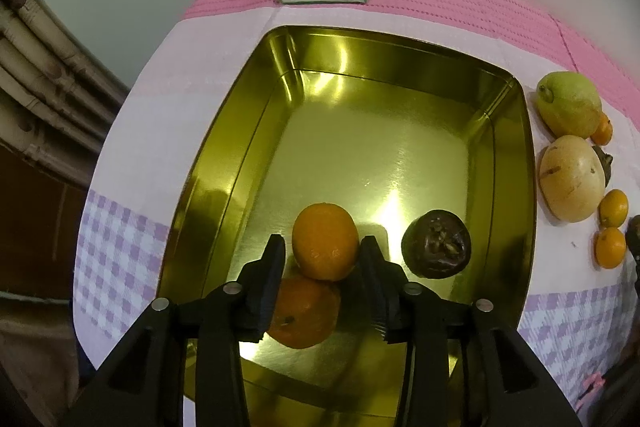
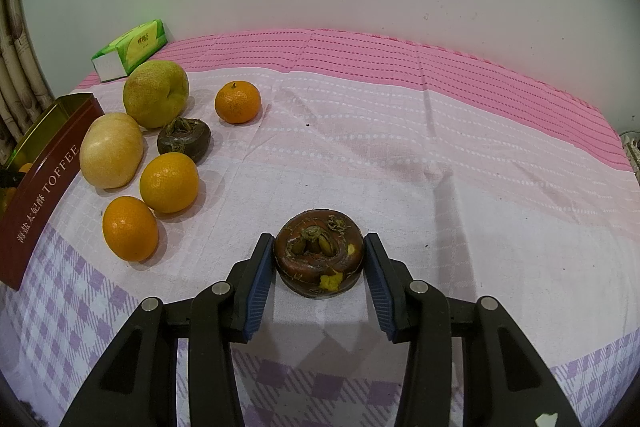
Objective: Organize fruits
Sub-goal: 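Open the left gripper to release the tangerine in the tray, then withdraw the left gripper while the right gripper carries the dark fruit toward the tray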
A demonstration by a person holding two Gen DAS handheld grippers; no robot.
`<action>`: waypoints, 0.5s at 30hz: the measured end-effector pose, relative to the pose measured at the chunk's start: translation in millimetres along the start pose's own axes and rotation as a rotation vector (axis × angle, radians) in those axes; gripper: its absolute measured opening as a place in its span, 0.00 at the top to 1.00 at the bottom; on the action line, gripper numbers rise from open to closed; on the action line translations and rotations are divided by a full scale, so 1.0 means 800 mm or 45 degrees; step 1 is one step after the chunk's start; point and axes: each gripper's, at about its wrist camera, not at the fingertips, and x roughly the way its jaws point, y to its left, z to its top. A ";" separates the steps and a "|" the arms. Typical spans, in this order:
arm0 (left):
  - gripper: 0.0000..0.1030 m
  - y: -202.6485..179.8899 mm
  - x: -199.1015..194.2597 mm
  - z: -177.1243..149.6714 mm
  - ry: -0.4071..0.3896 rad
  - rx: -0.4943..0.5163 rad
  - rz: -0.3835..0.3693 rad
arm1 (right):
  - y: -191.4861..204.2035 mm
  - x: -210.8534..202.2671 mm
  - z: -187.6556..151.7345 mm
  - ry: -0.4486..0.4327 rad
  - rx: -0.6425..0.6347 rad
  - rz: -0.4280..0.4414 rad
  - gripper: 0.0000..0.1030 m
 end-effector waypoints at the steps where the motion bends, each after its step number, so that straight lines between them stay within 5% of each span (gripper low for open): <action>1: 0.56 0.001 -0.002 -0.001 -0.006 0.001 0.004 | 0.000 0.000 0.000 0.000 0.000 0.000 0.59; 5: 0.42 0.005 -0.014 -0.004 -0.043 0.006 0.012 | 0.001 0.000 0.000 0.000 0.001 0.000 0.59; 15: 0.33 0.012 -0.044 -0.019 -0.123 0.034 0.026 | 0.002 0.000 0.000 0.007 0.006 -0.010 0.60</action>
